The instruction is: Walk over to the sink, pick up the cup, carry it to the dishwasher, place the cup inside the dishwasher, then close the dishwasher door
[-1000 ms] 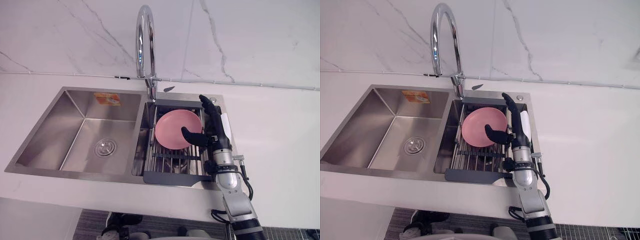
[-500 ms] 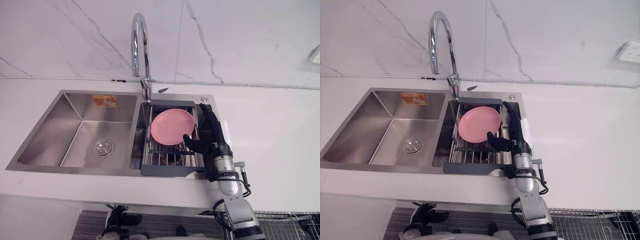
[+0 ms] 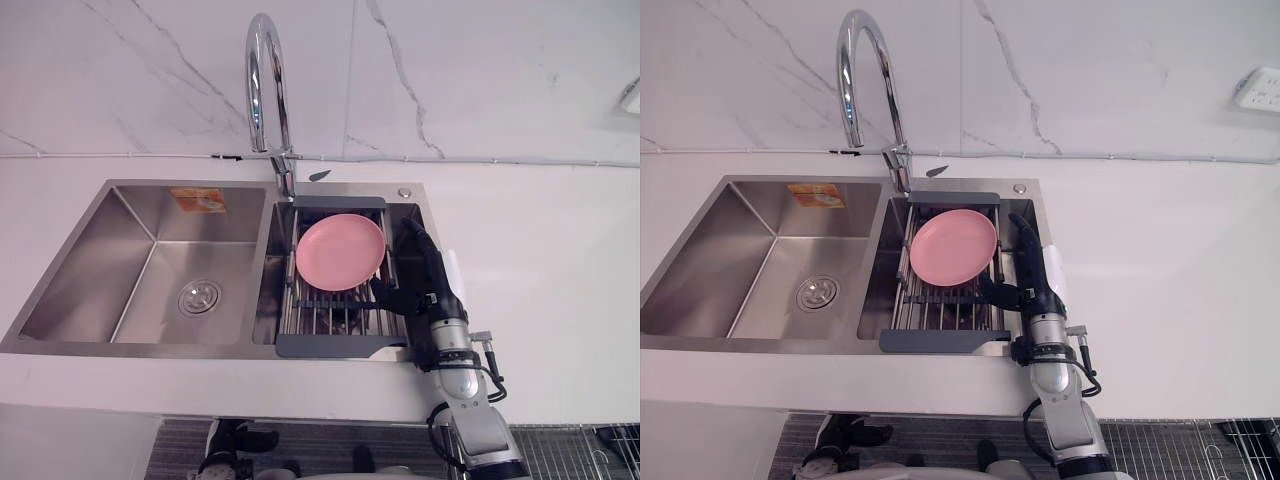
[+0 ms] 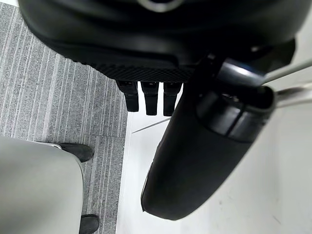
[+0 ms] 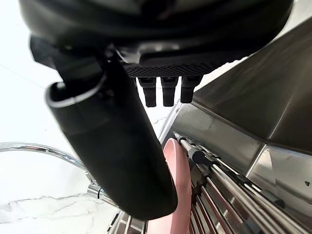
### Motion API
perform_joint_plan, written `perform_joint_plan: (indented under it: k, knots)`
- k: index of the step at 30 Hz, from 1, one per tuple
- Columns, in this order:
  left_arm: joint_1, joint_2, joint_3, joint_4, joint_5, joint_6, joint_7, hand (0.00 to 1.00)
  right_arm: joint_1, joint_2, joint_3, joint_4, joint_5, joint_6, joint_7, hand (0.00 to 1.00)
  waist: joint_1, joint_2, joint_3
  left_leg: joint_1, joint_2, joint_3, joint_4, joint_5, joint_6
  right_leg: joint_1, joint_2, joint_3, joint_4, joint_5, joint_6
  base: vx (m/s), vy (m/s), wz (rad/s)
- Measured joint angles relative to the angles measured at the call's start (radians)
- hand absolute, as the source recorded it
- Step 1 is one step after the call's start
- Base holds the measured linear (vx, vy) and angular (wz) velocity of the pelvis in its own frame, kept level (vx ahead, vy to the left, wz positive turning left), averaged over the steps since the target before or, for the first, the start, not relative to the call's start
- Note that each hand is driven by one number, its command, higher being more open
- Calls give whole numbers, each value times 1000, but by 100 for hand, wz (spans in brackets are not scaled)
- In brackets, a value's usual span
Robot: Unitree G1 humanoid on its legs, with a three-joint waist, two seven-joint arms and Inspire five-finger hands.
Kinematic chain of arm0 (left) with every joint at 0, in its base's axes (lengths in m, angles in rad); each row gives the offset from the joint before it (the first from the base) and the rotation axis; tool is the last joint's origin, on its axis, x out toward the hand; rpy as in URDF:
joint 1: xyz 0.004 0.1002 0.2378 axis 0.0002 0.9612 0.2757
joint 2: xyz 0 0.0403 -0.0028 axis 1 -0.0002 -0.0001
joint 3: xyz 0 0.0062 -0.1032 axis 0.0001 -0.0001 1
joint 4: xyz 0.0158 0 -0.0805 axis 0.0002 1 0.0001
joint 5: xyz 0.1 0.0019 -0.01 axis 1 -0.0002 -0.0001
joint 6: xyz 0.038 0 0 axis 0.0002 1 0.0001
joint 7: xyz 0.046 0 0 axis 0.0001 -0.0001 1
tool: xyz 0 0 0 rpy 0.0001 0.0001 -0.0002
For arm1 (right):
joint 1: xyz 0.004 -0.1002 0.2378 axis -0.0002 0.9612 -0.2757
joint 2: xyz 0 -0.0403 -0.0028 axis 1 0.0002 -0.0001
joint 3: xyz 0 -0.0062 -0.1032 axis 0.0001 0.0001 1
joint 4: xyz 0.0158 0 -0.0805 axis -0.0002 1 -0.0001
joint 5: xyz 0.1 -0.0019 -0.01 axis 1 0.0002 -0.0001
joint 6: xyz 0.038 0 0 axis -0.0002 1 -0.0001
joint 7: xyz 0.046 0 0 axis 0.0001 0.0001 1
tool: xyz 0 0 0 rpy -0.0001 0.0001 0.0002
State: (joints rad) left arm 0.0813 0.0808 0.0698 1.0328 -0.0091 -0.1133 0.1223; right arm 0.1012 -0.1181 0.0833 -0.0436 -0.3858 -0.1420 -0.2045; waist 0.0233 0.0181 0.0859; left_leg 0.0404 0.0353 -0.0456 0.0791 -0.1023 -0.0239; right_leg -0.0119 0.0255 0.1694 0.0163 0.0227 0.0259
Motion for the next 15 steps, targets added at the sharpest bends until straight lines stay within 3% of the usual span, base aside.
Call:
perform_joint_plan:
  k: [7,15]
  knots:
    - [0,-4,25,3,0,26,-17,90,5,1,-46,39,-3,24,-4,90,-1,-1,0,50,0,1,10,0,0,55,-2,2,2,5,5,-41,7,0]
    - [18,-4,21,-15,11,-18,-21,90,0,-50,-91,25,-90,27,-35,90,-1,-3,0,48,2,-3,-3,0,-2,68,-7,-18,-43,17,8,-59,1,2]
